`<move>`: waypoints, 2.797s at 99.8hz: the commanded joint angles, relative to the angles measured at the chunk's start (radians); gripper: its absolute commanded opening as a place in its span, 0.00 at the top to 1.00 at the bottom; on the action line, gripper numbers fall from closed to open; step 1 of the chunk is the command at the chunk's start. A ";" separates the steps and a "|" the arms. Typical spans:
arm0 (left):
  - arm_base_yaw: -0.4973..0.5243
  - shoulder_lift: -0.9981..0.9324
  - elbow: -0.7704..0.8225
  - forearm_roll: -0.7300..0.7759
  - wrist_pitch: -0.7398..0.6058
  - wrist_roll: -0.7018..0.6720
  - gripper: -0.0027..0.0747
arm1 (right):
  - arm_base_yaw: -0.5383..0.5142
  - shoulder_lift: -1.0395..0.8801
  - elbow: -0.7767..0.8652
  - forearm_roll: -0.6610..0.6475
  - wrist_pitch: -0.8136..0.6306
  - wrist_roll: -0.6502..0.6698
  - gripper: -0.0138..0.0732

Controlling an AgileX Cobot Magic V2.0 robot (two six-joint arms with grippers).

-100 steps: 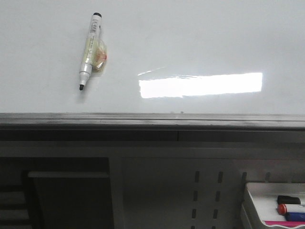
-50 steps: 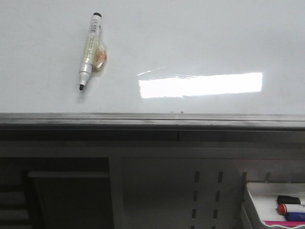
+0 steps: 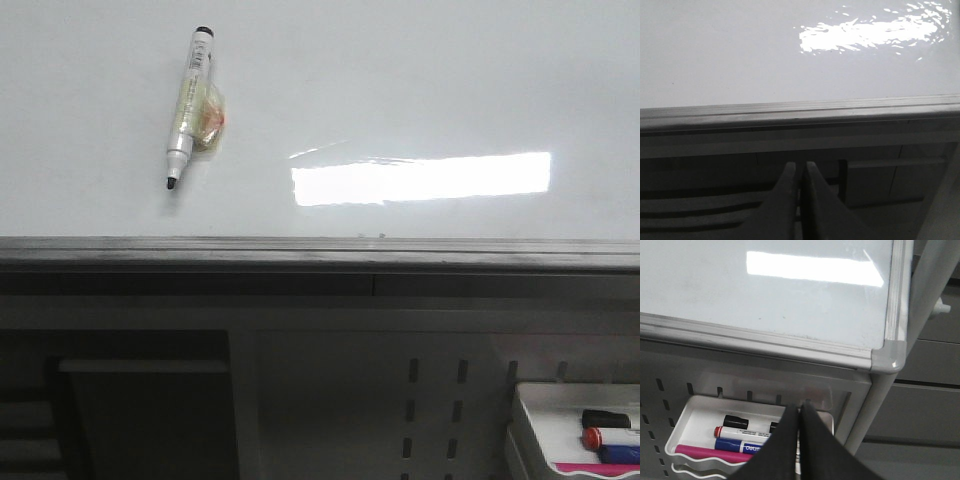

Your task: Write number 4 on whiteboard

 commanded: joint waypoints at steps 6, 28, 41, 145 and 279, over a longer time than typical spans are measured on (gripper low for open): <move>0.001 -0.022 0.036 0.038 -0.102 0.001 0.99 | 0.001 -0.016 0.025 -0.102 -0.068 -0.002 0.89; 0.001 -0.022 0.036 0.064 -0.140 0.001 0.99 | 0.001 -0.016 0.025 -0.263 -0.288 -0.002 0.89; 0.001 -0.022 0.036 0.062 -0.154 0.001 0.99 | 0.001 -0.016 0.025 -0.263 -0.422 -0.002 0.89; -0.001 0.341 -0.300 0.029 -0.163 -0.002 0.96 | 0.003 0.325 -0.354 0.234 -0.046 -0.001 0.89; -0.695 1.267 -0.596 -0.071 -0.737 -0.002 0.41 | 0.061 0.325 -0.354 0.234 0.033 -0.001 0.89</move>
